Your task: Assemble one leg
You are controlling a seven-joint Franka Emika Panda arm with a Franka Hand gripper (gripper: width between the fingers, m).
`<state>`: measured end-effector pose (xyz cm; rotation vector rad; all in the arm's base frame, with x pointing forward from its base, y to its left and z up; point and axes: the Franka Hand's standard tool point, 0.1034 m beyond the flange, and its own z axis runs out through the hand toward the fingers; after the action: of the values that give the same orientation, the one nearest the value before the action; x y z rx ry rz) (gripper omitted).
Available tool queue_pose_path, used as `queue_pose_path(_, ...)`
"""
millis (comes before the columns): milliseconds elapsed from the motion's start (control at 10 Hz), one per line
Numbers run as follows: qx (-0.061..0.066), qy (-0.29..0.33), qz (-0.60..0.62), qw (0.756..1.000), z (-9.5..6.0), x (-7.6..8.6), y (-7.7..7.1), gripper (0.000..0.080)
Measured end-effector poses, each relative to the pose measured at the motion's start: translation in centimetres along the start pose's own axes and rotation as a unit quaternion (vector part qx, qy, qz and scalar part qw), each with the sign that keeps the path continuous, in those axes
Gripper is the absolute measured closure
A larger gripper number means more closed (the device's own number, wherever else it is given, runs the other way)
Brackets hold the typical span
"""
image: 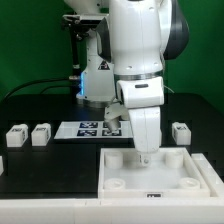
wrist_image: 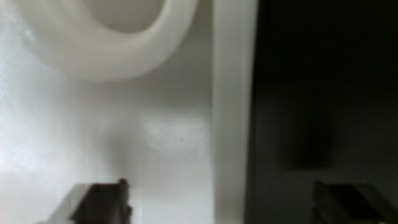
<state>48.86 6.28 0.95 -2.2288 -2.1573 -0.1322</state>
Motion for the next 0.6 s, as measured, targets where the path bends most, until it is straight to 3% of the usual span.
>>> queue_pose_path(100, -0.001, 0.0, 0.006, 1.0, 0.0, 0.1, 0.0, 0.0201)
queue_pose_path(200, -0.001, 0.0, 0.01, 1.0, 0.0, 0.3, 0.0, 0.0166)
queue_pose_path(400, -0.003, -0.001, 0.026, 1.0, -0.6, 0.6, -0.2, 0.0153)
queue_pose_path(600, -0.008, -0.007, 0.048, 0.999, -2.4, 0.8, -1.7, 0.0151)
